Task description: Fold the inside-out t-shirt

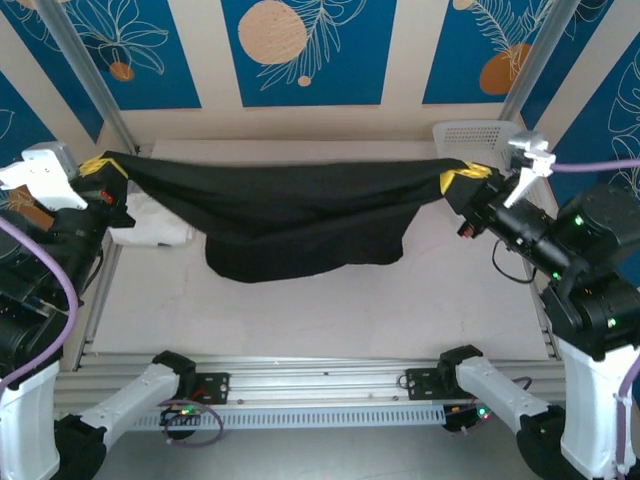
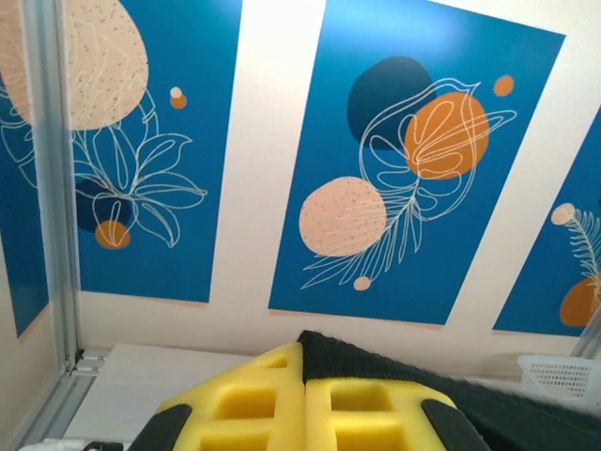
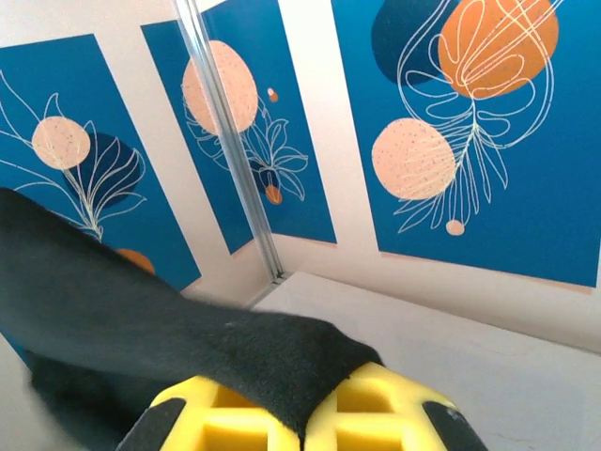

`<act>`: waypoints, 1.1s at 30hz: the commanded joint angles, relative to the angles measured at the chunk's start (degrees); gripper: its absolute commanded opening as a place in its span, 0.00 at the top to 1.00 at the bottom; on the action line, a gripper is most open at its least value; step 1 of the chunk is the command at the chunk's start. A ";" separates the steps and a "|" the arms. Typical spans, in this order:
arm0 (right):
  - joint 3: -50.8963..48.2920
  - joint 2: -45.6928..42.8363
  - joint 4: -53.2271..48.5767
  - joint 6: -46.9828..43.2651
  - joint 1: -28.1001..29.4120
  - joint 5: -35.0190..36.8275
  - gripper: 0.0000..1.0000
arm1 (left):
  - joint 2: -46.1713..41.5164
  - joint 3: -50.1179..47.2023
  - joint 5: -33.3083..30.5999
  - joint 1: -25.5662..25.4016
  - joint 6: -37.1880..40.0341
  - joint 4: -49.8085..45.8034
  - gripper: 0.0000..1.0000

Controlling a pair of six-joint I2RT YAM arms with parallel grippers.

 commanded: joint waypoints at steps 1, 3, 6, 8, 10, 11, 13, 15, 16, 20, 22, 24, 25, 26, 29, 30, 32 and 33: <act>-4.99 3.50 -0.79 0.78 -0.69 3.26 1.00 | 5.60 -8.73 -3.11 0.64 1.89 -1.67 1.00; -7.33 6.93 1.25 1.11 -1.76 3.20 1.00 | 8.59 -13.16 -5.11 0.88 2.39 2.35 1.00; -8.41 15.35 8.56 3.34 -5.44 -0.60 1.00 | 17.36 -13.39 -4.84 3.46 2.74 7.24 1.00; -3.68 22.70 13.43 6.04 -8.27 -4.30 1.00 | 24.78 -7.28 -2.44 5.73 2.26 8.24 1.00; 4.69 29.30 15.87 7.72 -10.15 -6.38 1.00 | 31.11 2.69 -0.06 6.97 2.18 7.63 1.00; 10.02 32.17 16.55 8.34 -10.84 -7.05 1.00 | 33.70 8.76 1.01 7.36 2.19 6.78 1.00; 19.80 36.06 17.04 9.19 -11.88 -7.61 1.00 | 37.57 21.45 2.81 7.59 2.46 4.87 1.00; 28.10 38.21 17.27 9.56 -12.45 -8.09 1.00 | 39.55 32.35 4.40 7.56 2.52 4.12 1.00; 31.23 38.52 17.62 9.53 -12.70 -8.04 1.00 | 39.84 36.79 5.28 7.58 2.60 4.63 1.00; 36.64 36.70 19.15 9.13 -13.34 -8.10 1.00 | 36.16 42.78 8.80 7.61 2.35 8.78 1.00; 34.37 33.91 20.98 8.92 -13.36 -8.84 1.00 | 32.47 41.80 9.88 7.59 2.20 8.47 1.00; 30.61 31.02 21.15 8.49 -13.36 -9.65 1.00 | 27.73 36.57 11.16 7.58 1.80 8.32 1.00; 27.86 29.25 20.72 8.01 -13.36 -10.01 1.00 | 24.63 32.26 12.05 7.54 1.52 8.59 1.00; 25.14 27.73 20.15 7.66 -13.36 -10.03 1.00 | 21.94 27.91 12.68 7.56 1.34 8.69 1.00; 12.27 21.30 18.22 7.78 -13.39 -10.18 1.00 | 12.30 9.71 16.56 7.58 -2.27 8.39 1.00; 6.82 18.63 17.64 7.92 -13.36 -10.38 1.00 | 8.72 2.02 18.99 7.63 -4.50 8.66 1.00; -4.26 13.77 17.14 8.91 -13.37 -10.19 1.00 | 2.51 -12.68 24.90 7.50 -8.27 8.79 1.00; -10.46 11.27 17.07 9.54 -13.36 -10.13 1.00 | -0.75 -21.25 28.27 7.33 -10.40 8.69 1.00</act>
